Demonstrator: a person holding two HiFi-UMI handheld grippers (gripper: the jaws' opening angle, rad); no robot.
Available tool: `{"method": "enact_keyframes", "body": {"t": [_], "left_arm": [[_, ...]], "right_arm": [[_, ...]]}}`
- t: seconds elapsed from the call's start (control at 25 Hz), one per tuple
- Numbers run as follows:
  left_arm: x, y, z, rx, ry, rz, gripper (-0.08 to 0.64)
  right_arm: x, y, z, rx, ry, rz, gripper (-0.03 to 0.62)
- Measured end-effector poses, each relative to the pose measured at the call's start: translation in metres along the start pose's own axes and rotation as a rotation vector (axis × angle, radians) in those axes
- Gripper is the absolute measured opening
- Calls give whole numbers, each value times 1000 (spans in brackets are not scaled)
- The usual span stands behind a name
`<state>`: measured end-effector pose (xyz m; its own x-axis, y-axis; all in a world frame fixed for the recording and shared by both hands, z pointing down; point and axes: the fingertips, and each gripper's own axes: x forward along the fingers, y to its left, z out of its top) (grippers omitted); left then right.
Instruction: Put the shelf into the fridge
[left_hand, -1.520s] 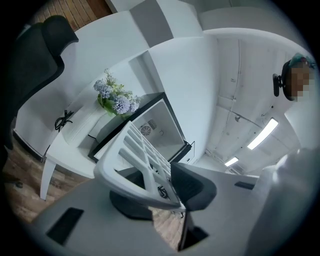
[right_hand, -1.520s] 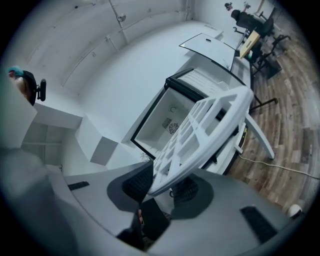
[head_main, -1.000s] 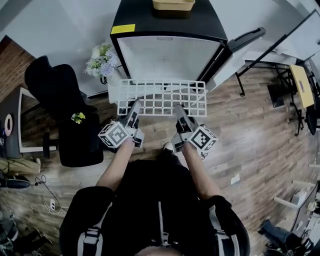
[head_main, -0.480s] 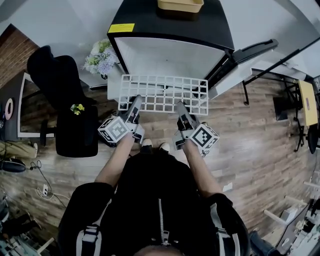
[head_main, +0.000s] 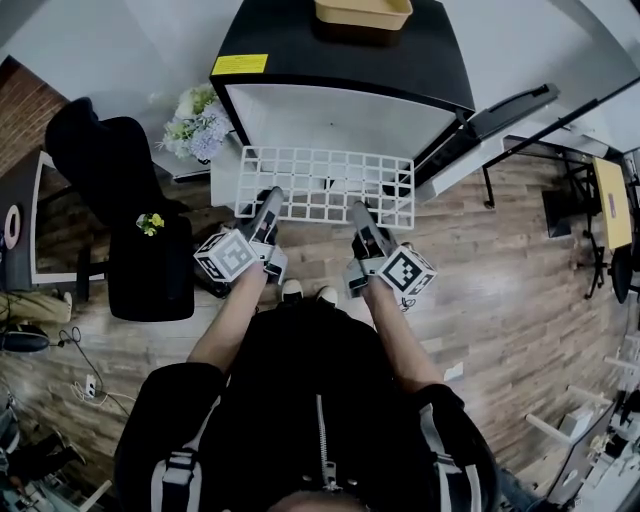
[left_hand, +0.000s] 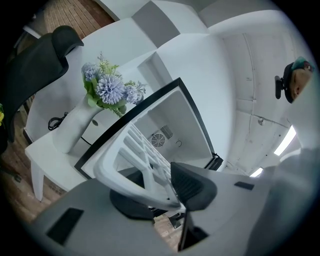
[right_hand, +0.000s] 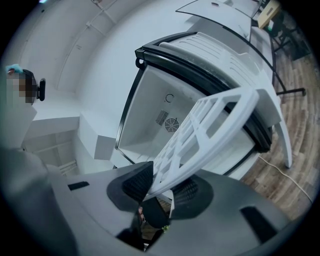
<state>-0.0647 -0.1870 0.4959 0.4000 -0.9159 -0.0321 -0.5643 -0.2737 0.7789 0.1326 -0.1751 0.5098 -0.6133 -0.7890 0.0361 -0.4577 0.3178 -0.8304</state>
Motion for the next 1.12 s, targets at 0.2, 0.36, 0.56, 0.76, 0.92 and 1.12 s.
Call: {"method": "enact_keyframes", "body": {"t": [0.2,0.36,0.56,0.76,0.92,1.12], "left_arm": [[38,24,12,-20,25,3,123],[47,28,12,-22,28,5,123],[64,31,13,-25,35,13,123],[67,34,11,-40,41,19,121],[69,38,10,-44,43,21,121],[70,40,8,-58,48,26,121]], "right_arm": [[37,-18,13,5,-3,-33,107],[43,-23,17,2,-3,-37,107],[54,-30,31,5,-3,-64,107],[56,-34,29,4,4,-68,107],[57,-34,28,20,-4,-54,109],[57,-37,28,7,6,-77,107]]}}
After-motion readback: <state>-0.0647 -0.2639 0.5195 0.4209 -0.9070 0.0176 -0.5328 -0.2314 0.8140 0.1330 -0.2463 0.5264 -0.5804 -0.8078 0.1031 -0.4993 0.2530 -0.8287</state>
